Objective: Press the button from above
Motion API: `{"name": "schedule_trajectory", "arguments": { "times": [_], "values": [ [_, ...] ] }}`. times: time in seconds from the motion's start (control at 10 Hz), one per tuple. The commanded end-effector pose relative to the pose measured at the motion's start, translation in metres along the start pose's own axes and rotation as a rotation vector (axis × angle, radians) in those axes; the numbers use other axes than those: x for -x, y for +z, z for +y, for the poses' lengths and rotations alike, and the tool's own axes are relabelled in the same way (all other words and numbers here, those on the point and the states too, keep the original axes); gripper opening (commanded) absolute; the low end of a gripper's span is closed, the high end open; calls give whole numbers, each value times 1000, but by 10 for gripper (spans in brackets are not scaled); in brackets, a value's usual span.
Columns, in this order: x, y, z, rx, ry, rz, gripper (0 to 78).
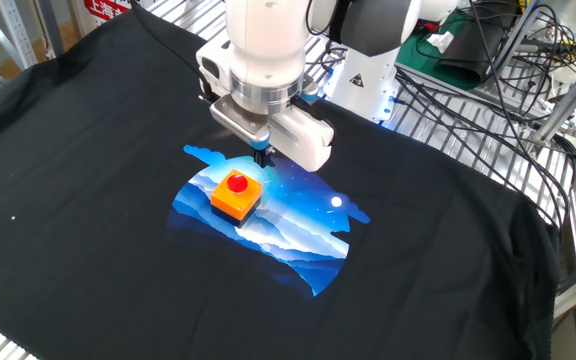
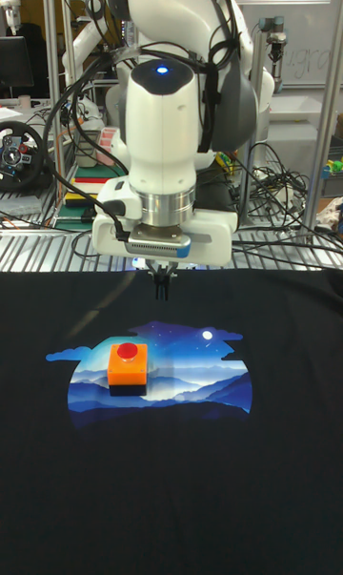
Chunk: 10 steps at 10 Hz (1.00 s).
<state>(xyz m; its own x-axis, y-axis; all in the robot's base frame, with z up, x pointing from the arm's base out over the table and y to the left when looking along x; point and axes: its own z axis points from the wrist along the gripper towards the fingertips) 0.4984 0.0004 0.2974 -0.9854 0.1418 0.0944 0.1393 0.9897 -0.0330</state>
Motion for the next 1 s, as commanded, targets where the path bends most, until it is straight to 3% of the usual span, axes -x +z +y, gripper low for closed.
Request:
{"name": "schedule_trajectory", "arguments": {
  "times": [0.1, 1.0],
  "values": [
    [0, -2, 0, 0, 3, -6, 0],
    [0, -2, 0, 10, 15, -13, 0]
  ]
}}
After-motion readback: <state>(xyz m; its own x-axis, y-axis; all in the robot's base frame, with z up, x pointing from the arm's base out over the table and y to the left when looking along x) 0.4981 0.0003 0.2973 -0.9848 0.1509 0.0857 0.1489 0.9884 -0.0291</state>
